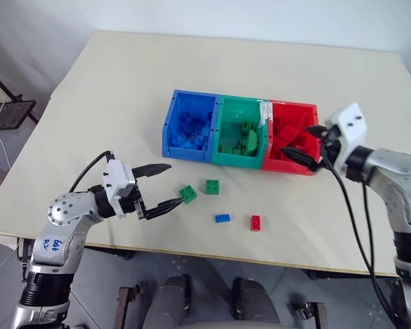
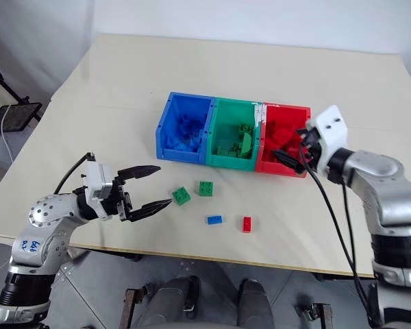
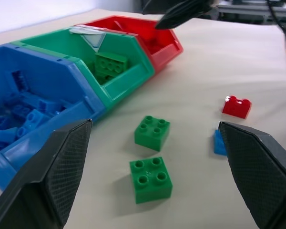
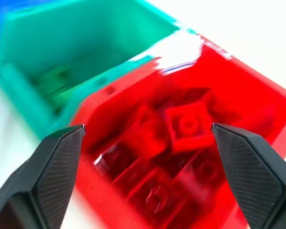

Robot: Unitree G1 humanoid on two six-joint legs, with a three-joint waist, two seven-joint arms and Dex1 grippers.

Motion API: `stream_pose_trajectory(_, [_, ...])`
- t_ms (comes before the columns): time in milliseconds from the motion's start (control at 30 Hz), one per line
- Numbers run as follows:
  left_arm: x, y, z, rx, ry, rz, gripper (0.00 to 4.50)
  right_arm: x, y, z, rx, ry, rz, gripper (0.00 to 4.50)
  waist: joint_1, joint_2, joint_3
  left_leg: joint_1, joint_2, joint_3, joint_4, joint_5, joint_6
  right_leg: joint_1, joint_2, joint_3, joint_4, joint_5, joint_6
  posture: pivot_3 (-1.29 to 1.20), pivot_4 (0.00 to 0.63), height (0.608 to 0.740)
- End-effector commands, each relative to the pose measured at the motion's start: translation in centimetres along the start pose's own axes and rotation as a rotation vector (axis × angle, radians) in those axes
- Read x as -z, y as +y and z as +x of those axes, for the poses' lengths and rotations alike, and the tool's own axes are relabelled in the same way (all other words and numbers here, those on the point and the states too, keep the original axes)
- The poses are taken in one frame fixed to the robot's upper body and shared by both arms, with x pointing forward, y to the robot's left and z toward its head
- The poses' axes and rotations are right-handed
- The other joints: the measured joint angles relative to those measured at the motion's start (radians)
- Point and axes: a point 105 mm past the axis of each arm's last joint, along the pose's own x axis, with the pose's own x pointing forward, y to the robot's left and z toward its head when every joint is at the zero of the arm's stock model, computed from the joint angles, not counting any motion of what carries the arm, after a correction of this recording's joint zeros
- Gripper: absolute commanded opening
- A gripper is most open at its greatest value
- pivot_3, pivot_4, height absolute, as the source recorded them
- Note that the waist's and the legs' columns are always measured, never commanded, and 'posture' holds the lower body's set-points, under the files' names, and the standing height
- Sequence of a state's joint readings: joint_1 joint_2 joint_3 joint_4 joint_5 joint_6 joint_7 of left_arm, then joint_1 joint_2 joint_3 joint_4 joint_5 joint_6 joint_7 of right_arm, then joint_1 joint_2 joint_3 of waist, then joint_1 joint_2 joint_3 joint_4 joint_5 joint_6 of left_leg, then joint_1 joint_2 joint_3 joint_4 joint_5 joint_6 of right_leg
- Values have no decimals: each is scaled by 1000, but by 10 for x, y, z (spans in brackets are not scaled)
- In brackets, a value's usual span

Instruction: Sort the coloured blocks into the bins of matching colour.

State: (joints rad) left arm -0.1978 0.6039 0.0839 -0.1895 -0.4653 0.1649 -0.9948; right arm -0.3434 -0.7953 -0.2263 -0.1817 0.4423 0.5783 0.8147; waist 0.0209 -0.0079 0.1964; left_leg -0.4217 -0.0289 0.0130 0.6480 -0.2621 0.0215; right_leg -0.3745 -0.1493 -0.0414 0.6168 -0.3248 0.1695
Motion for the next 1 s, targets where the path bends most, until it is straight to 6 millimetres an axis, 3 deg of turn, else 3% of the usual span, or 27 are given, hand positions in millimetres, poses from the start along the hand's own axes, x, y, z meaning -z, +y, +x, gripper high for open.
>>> stream_pose_trajectory(33, [1, -5, 4, 85, 13, 57, 4500, -3, 15, -37, -123, -62, -124, 4458, 3, 0, 0, 0, 0, 1, 0, 0, 0, 0, 0, 0, 0, 0, 0, 0, 150, 740])
stream_pose_trajectory(133, [5, -12, 13, 193, 23, 52, 4500, 22, 18, -68, -143, -50, -136, 4458, 5, 0, 0, 0, 0, 1, 0, 0, 0, 1, 0, -1, -1, 0, 0, 0, 150, 740])
stream_pose_trajectory(267, [11, -19, 27, 288, 41, 43, 4500, 54, 26, -96, -221, 44, -191, 4458, -2, 0, 0, 2, 0, 3, 1, 0, 0, 2, 0, -1, -1, 0, 0, 0, 150, 740])
stream_pose_trajectory(467, [14, -18, 38, 309, 24, 69, 4500, 78, 27, -108, -238, 77, -175, 4458, -16, 0, 0, 16, 4, 5, -1, -1, -1, 15, 1, -1, -7, 1, -3, 0, 150, 740])
stream_pose_trajectory(667, [21, -7, 20, 229, 47, 80, 4500, 58, 59, -68, -424, 2, -145, 4458, -26, 0, 0, 19, 7, 5, 0, -3, -4, 16, 2, -1, -7, 2, -5, 0, 150, 740])
stream_pose_trajectory(733, [24, -4, 9, 198, 73, 80, 4500, 52, 78, -53, -550, 34, -117, 4458, -26, 1, 0, 19, 8, 5, 0, -3, -4, 15, 2, -1, -6, 2, -5, 0, 150, 740])
stream_pose_trajectory(867, [27, -2, -4, 156, 101, 75, 4500, 54, 93, -32, -636, 203, -128, 4458, -19, 1, 1, 17, 8, 3, 0, -6, -6, 15, 1, -3, -7, 2, -6, 0, 150, 740])
stream_pose_trajectory(1000, [29, -7, -17, 110, 120, 63, 4500, 37, 114, -5, -719, 228, -151, 4458, -22, 2, 1, 16, 8, 2, 0, -8, -7, 15, -2, -6, -12, 2, -6, 0, 150, 740])
